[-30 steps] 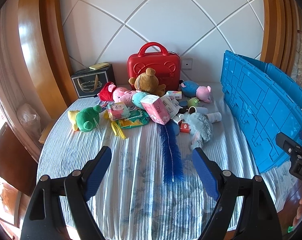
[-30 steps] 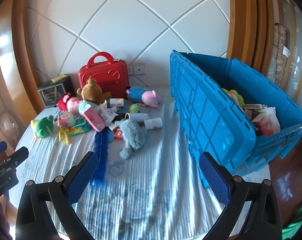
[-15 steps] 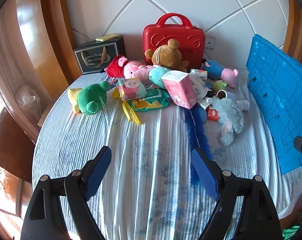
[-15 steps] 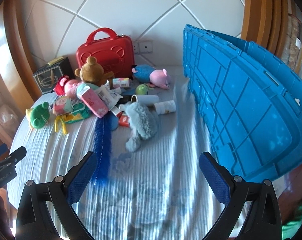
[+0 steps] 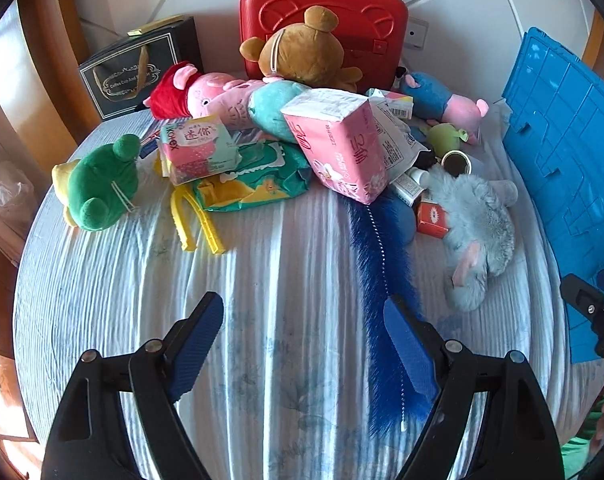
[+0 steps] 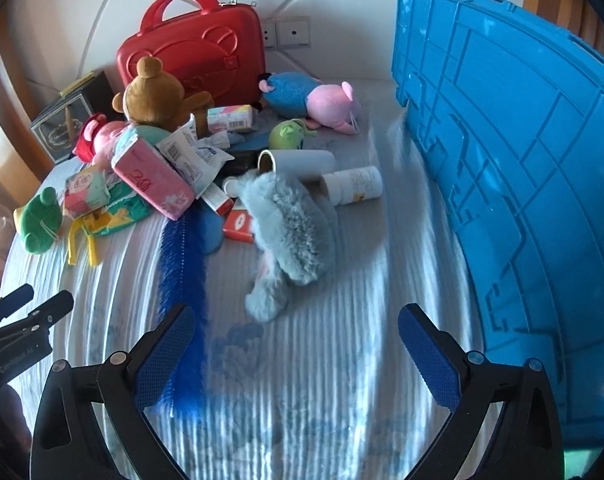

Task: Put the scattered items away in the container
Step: 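Grasp the pink tissue pack with the left tool while the right tool grasps the white wipe packet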

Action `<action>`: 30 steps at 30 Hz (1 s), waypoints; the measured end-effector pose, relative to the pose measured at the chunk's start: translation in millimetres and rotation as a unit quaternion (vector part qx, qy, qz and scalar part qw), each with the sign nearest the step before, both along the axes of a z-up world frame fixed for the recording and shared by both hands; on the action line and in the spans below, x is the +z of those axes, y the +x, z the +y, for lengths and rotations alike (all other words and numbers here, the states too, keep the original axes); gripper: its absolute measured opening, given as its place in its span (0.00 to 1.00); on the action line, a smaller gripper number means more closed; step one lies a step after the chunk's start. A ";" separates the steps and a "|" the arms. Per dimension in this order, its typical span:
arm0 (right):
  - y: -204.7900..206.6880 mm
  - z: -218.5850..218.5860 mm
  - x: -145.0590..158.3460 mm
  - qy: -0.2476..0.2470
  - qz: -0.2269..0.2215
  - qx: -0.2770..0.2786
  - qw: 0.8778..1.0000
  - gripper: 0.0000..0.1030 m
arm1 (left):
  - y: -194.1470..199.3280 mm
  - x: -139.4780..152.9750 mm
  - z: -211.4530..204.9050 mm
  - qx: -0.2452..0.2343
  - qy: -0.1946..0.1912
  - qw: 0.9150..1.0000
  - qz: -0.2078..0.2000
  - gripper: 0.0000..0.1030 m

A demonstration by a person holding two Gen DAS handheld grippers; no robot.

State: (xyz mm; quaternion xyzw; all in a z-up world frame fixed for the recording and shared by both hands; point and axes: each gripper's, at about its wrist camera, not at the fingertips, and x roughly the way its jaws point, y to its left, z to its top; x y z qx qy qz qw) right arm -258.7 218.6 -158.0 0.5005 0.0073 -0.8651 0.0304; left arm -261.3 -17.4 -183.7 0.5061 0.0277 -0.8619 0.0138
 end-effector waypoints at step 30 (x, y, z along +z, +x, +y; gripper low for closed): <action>-140.9 -69.4 -54.9 -0.028 -0.055 0.109 0.992 0.75 | -110.7 -65.9 -39.0 0.032 0.002 0.997 -0.073 0.80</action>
